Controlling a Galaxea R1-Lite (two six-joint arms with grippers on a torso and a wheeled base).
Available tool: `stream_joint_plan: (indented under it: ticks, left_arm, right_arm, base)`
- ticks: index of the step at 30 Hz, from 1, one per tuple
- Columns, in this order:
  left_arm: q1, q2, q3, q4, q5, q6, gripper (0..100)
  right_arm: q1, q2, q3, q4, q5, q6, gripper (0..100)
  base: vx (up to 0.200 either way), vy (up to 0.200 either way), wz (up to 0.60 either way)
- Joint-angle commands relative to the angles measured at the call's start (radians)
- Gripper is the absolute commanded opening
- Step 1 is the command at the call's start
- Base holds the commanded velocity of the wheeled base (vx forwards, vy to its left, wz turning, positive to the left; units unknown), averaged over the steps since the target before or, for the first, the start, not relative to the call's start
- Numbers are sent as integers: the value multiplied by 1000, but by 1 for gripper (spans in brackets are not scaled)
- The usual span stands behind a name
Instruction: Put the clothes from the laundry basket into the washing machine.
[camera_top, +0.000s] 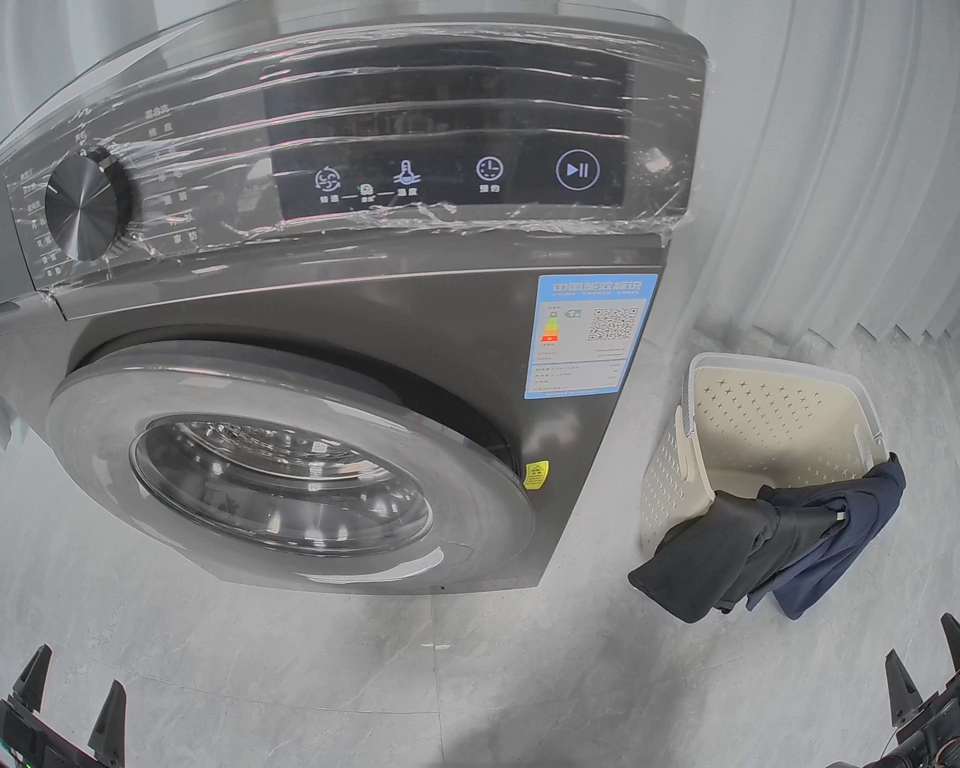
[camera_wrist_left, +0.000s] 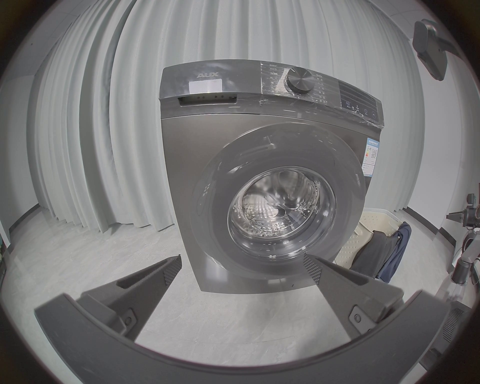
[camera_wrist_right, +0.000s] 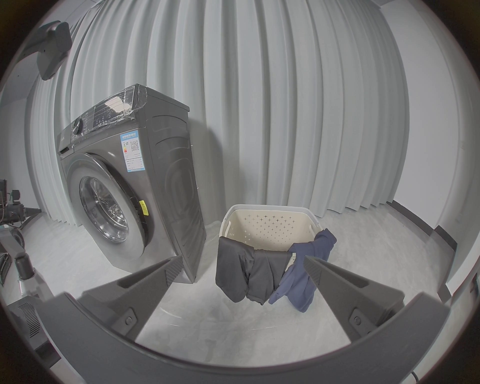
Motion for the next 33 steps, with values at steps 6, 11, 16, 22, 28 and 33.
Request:
stream_joint_plan:
  ticks: [6,11,16,22,28,33]
  left_arm:
    - [0,-13,18,0,1,0,100]
    - [0,-12,18,1,-2,0,100]
    - [0,-13,18,0,-1,0,100]
    - [0,-13,18,0,-1,0,100]
    - [0,-13,18,0,-1,0,100]
    - [0,-13,18,0,-1,0,100]
  right_arm:
    - [-2,-18,18,1,-1,-2,100]
    - [-1,-18,18,0,-1,0,100]
    - [-1,-18,18,0,1,0,100]
    - [-2,-18,18,1,1,-2,100]
    - [-2,-18,18,1,-1,0,100]
    - [-1,-18,18,0,1,0,100]
  base:
    - [0,0,100]
    - [0,120,240]
    - [0,200,0]
    - [0,33,0]
    - [0,0,200]
    - [0,160,120]
